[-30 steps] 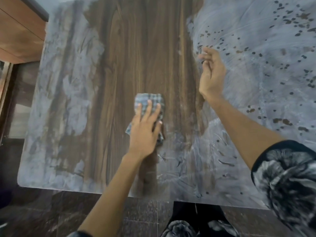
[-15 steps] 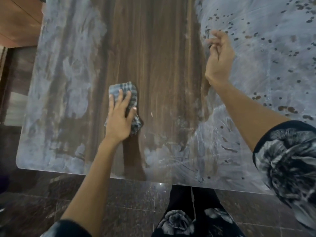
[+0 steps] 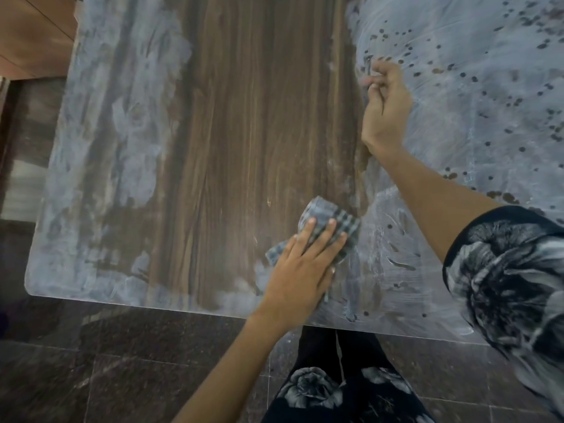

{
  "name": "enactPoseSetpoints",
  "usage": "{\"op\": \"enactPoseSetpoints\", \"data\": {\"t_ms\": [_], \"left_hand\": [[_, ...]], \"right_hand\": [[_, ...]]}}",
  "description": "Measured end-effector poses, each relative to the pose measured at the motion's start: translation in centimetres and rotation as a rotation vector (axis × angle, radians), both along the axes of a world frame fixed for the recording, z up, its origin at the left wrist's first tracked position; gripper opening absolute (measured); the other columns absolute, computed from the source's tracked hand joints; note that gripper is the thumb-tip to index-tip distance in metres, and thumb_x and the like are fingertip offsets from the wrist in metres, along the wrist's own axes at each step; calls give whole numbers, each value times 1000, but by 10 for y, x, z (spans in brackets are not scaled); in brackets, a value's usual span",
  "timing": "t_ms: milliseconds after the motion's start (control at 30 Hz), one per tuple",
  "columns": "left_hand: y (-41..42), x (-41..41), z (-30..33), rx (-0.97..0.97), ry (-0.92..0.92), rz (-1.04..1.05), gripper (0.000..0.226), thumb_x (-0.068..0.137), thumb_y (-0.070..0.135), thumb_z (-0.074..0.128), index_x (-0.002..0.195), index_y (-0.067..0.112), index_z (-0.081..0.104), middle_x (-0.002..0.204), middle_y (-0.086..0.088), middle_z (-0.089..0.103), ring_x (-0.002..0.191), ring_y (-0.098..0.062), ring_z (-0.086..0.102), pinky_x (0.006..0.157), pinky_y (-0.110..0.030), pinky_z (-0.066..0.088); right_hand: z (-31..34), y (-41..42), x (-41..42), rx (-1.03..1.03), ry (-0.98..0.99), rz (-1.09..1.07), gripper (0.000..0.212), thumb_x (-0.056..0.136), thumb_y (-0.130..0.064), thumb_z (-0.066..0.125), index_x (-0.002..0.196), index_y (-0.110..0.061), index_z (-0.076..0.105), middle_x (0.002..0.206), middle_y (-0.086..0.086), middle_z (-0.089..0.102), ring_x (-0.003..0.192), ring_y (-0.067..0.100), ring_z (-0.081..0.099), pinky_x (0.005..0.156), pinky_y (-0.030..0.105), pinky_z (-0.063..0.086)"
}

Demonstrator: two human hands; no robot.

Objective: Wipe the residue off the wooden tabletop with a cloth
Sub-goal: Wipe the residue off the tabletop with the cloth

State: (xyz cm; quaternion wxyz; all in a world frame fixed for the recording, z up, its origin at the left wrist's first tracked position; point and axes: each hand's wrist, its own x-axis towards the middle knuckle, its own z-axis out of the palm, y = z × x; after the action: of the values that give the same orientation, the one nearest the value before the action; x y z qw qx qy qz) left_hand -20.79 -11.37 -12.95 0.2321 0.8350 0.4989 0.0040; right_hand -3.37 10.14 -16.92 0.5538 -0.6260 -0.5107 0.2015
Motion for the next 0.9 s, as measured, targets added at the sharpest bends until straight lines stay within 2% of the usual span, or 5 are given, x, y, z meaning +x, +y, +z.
{"op": "enactPoseSetpoints", "data": {"t_ms": [100, 333, 567, 667, 900], "left_hand": [[0, -31, 7, -76, -17, 249, 51, 97, 36, 24, 141, 42, -1, 148, 23, -16, 132, -6, -34, 103, -33, -17], [57, -75, -1, -38, -17, 551, 54, 99, 21, 37, 147, 19, 13, 155, 0, -1, 137, -21, -19, 116, -44, 1], [-21, -56, 7, -110, -6, 75, 50, 94, 41, 17, 142, 41, 0, 149, 26, -17, 138, -5, -26, 111, -39, -6], [-18, -107, 7, -128, -7, 294, 55, 94, 36, 31, 139, 49, 3, 146, 33, -17, 138, -4, -23, 107, -42, 1], [12, -195, -3, -31, -4, 815, 56, 96, 10, 44, 147, 12, 19, 155, -4, 6, 142, -29, -9, 115, -48, 4]], "right_hand": [[0, -2, 2, -12, -10, 12, 28, 87, -2, 38, 107, -1, 58, 78, -1, 61, 66, 14, 59, 62, 18, 44], [2, -3, 0, -51, -59, 15, 24, 87, -7, 46, 106, 0, 59, 81, -4, 58, 72, 2, 55, 73, 12, 45], [4, -5, -1, -56, -95, 43, 26, 87, -11, 46, 106, 1, 59, 84, -1, 58, 79, 10, 58, 76, 19, 49], [5, -6, -2, -59, -102, 45, 25, 87, -10, 46, 106, 1, 58, 85, -1, 58, 80, 10, 58, 76, 19, 49], [7, -7, -2, -72, -68, 34, 25, 88, -10, 45, 106, 1, 58, 86, 1, 58, 78, 6, 57, 73, 10, 44]]}}
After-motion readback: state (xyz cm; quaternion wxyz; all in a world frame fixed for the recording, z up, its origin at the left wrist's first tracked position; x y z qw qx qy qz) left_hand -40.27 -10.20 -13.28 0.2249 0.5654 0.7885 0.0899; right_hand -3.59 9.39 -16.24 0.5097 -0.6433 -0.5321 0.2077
